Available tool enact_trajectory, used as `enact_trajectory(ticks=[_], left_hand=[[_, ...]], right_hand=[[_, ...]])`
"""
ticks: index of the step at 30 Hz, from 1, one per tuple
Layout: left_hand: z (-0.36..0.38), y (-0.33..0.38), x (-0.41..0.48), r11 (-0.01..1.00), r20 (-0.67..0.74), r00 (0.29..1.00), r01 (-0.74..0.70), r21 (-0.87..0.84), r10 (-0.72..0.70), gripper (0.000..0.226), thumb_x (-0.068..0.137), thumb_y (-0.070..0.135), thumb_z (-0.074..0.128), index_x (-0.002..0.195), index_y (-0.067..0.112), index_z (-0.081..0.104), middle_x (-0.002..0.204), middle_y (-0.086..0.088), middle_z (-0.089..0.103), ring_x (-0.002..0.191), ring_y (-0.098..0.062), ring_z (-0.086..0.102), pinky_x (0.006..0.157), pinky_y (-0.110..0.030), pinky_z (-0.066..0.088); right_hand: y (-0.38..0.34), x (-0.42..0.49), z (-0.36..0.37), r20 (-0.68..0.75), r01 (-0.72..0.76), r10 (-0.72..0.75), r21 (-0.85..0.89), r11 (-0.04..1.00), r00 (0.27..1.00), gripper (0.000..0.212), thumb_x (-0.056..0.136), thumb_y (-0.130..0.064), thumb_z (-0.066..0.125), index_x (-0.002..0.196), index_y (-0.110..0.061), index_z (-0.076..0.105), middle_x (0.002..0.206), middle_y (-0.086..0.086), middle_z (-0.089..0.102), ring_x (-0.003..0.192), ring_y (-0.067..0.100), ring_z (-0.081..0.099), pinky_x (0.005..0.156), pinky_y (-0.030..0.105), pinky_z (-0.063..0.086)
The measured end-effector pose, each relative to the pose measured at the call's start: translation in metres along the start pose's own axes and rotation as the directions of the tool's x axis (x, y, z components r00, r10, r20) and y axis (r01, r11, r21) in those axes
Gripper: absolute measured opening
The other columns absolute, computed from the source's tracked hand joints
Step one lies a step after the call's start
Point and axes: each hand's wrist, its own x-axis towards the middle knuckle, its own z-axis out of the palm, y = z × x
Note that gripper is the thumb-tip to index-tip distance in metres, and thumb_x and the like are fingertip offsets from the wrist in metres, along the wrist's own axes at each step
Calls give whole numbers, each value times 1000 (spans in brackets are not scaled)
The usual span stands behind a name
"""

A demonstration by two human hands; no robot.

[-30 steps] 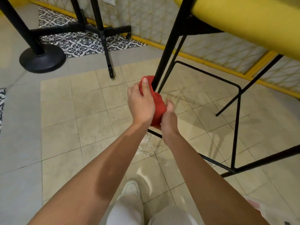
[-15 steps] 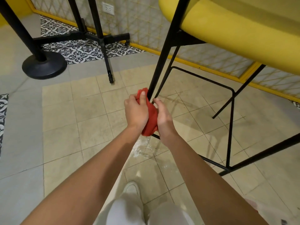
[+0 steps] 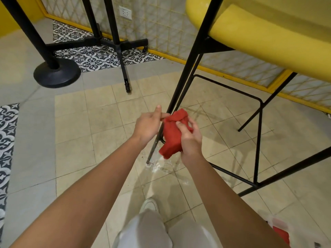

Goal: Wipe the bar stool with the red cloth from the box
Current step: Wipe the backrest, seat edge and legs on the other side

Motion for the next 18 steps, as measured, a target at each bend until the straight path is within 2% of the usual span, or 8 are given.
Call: enact_trajectory(ticks=[2, 4, 7, 10, 12, 13, 15, 18], left_hand=[[-7, 2, 5, 997, -112, 994, 7, -74, -15, 47, 102, 42, 28, 106, 21, 71, 99, 4, 65, 81, -6, 54, 73, -27, 49], [-13, 3, 13, 984, -149, 986, 50, -171, -75, 43, 102, 38, 31, 111, 20, 68, 101, 2, 64, 81, -6, 52, 68, -25, 46], [-20, 5, 21, 962, -142, 980, 96, -257, -136, 38, 99, 34, 35, 112, 19, 68, 101, 1, 64, 80, -11, 51, 68, -26, 46], [-21, -1, 27, 956, -118, 983, 107, -272, -144, 31, 97, 32, 39, 107, 22, 67, 98, 2, 64, 80, -14, 50, 69, -27, 46], [-19, -9, 30, 958, -99, 984, 115, -262, -145, 28, 97, 33, 41, 105, 24, 66, 98, 3, 65, 80, -14, 51, 70, -26, 46], [-17, -13, 31, 959, -93, 985, 120, -256, -147, 27, 97, 33, 41, 105, 24, 65, 98, 3, 65, 80, -13, 51, 71, -26, 46], [-15, -20, 33, 957, -81, 984, 136, -256, -162, 27, 97, 33, 41, 106, 24, 65, 99, 3, 65, 78, -12, 51, 72, -26, 47], [-12, -30, 40, 958, -74, 981, 154, -243, -177, 27, 97, 31, 41, 109, 22, 64, 99, 3, 64, 79, -8, 53, 73, -26, 47]], right_hand=[[-11, 4, 3, -86, 74, -70, 50, 996, 994, 32, 87, -20, 65, 111, -36, 51, 117, -1, 58, 105, 21, 59, 89, 41, 52], [-24, 10, 9, -118, 195, -194, -3, 981, 974, 28, 89, -21, 62, 111, -32, 49, 124, 2, 54, 108, 17, 56, 92, 36, 50], [-34, 14, 24, -39, 315, -325, -163, 935, 945, 20, 92, -25, 58, 108, -27, 47, 126, 6, 49, 110, 14, 54, 95, 32, 48], [-16, 20, 33, 6, 340, -348, -236, 911, 937, 32, 96, -21, 51, 126, -18, 42, 129, 7, 50, 113, 14, 52, 99, 31, 44], [5, 26, 33, 30, 369, -381, -321, 872, 924, 40, 97, -19, 47, 135, -22, 37, 132, 6, 49, 119, 17, 49, 102, 36, 43], [18, 31, 31, 51, 370, -379, -372, 851, 924, 42, 97, -19, 46, 137, -27, 36, 133, 4, 48, 121, 18, 48, 102, 37, 42], [37, 39, 28, 97, 299, -289, -483, 823, 952, 45, 98, -18, 44, 139, -33, 36, 134, 0, 47, 121, 16, 47, 99, 31, 38], [49, 48, 25, 120, 223, -188, -571, 790, 975, 45, 99, -14, 42, 141, -30, 39, 133, 0, 48, 122, 17, 46, 94, 23, 32]])
